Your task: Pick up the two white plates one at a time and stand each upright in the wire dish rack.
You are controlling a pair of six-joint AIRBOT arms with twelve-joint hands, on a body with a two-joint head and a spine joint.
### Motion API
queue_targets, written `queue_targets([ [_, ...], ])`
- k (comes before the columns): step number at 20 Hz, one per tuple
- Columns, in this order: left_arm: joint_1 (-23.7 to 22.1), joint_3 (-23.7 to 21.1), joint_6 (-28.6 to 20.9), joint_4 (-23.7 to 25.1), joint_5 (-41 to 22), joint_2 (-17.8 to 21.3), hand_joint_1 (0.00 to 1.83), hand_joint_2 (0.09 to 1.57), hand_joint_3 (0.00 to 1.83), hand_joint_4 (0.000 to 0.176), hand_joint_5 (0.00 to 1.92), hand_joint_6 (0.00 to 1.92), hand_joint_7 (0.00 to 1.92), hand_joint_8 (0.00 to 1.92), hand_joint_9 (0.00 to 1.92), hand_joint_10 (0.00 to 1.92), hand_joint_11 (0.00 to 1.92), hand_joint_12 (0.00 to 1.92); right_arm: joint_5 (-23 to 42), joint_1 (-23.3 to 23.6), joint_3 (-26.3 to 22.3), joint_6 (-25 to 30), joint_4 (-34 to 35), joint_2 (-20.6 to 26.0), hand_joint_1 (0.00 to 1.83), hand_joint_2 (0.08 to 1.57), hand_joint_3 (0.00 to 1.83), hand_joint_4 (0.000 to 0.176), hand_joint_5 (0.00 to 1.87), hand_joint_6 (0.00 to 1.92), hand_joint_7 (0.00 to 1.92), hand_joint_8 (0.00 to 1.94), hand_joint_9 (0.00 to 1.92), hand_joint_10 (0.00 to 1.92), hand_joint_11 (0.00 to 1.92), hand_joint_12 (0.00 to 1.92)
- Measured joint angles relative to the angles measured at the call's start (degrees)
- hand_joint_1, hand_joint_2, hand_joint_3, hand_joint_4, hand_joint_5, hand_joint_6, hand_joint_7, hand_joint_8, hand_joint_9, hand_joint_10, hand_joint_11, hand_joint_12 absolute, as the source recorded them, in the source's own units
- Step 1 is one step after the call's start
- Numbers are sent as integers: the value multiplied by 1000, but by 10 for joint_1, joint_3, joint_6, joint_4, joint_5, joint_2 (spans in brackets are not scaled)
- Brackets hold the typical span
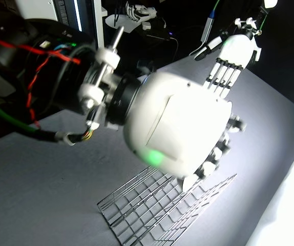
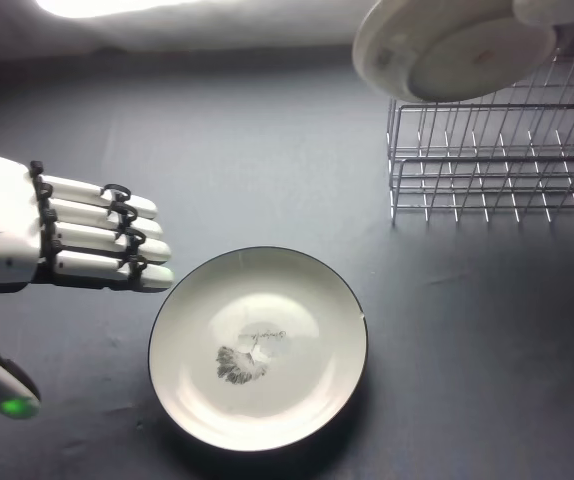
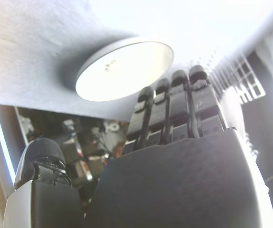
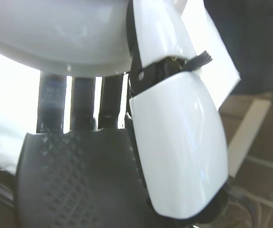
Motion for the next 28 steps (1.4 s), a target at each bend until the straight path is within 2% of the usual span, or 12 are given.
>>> queue_targets([
  [7,27,-12,-1,-3,26,-18,0,1060,7,0,4,2,0,0,1,0,0,0,15,-30,36,3,-19,2,1383,1085,0,0,982,933,1028,968,980,1016,871,1144],
  [12,40,-13,0,-4,37,-23,0,1059,5,0,0,0,0,0,0,0,0,0,3,-56,54,-1,-37,3,1381,1092,1,0,964,946,1014,953,974,1069,843,1142],
  [18,57,-26,0,-3,45,-30,0,1064,6,0,1,0,9,3,14,5,0,0,39,-98,68,0,-60,2,1389,1068,0,0,1005,866,1071,864,1039,978,914,1084],
  [22,62,-28,7,-12,65,-33,0,1058,2,0,3,1,1,0,0,0,0,0,43,-129,83,-1,-70,2,1390,1067,0,0,1013,854,1063,871,1041,981,911,1077],
  [28,69,-32,9,-19,74,-37,0,1054,0,0,6,2,0,0,0,0,0,0,59,-151,85,-1,-111,2,1391,1064,1,0,1013,856,1069,878,1047,951,923,1034],
])
